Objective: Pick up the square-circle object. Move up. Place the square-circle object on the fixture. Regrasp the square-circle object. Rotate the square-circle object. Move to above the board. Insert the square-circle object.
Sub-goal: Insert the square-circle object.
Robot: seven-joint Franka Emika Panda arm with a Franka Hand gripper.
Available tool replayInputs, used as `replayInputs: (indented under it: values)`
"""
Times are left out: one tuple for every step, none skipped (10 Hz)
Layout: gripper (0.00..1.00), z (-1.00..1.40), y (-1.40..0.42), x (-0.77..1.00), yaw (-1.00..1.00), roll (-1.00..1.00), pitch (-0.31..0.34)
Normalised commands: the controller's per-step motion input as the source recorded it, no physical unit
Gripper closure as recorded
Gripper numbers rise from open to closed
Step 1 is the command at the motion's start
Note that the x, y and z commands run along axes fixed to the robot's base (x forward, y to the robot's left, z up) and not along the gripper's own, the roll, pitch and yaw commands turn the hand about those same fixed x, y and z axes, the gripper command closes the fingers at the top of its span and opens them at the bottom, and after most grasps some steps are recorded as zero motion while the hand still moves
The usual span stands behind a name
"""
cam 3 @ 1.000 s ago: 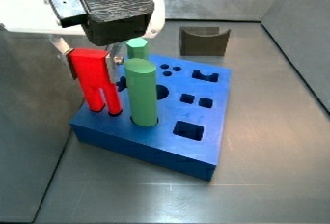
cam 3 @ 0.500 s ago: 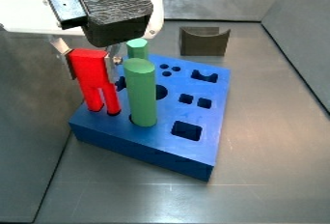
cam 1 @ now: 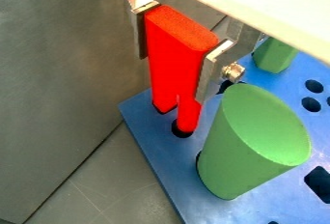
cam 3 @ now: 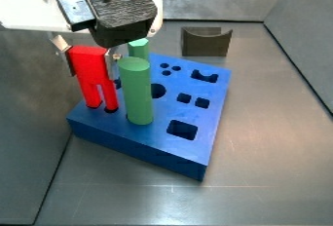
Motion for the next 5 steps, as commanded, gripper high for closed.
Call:
replayInputs:
  values:
    - [1.00, 0.00, -0.04, 0.00, 0.00, 0.05, 0.000]
    - [1.00, -0.02, 0.00, 0.00, 0.00, 0.01, 0.000]
    - [1.00, -0.12, 0.04, 0.09, 0.00, 0.04, 0.040]
    - [1.00, -0.20, 0.00, 0.23, -0.09, 0.07, 0.059]
    - [1.00, -0.19, 0.00, 0.34, -0.21, 0.07, 0.066]
